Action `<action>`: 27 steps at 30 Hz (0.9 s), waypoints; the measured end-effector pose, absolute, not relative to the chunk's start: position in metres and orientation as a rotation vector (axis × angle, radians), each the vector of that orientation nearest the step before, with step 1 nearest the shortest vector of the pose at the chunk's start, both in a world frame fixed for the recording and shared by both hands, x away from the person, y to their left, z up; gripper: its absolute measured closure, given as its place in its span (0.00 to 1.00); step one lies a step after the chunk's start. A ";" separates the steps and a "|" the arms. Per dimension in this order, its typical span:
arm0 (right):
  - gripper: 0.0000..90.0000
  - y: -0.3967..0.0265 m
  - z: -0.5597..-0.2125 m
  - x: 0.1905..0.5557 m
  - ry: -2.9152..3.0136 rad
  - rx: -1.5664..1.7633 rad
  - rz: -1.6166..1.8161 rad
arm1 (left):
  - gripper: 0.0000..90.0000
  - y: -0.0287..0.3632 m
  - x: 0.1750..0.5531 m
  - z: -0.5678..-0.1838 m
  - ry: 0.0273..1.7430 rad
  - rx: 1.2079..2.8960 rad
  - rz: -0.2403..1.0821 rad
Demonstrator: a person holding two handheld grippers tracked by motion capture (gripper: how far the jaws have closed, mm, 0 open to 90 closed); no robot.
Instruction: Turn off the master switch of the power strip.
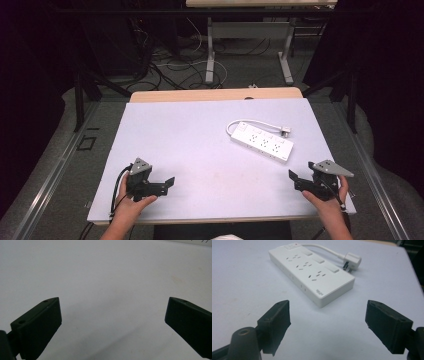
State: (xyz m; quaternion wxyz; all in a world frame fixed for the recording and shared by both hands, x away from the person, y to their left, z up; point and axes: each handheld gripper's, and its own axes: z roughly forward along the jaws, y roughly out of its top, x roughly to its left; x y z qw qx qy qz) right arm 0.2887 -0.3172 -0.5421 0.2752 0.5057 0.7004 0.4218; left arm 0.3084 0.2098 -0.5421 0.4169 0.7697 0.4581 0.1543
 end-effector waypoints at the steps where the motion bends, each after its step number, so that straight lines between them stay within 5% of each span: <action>1: 0.22 -0.316 -0.545 0.289 1.867 1.373 1.127 | 0.01 0.210 0.308 -0.542 1.150 1.930 0.386; 27: 0.25 -0.311 -0.543 0.292 1.960 1.289 1.106 | 0.04 0.214 0.308 -0.543 1.204 1.924 0.416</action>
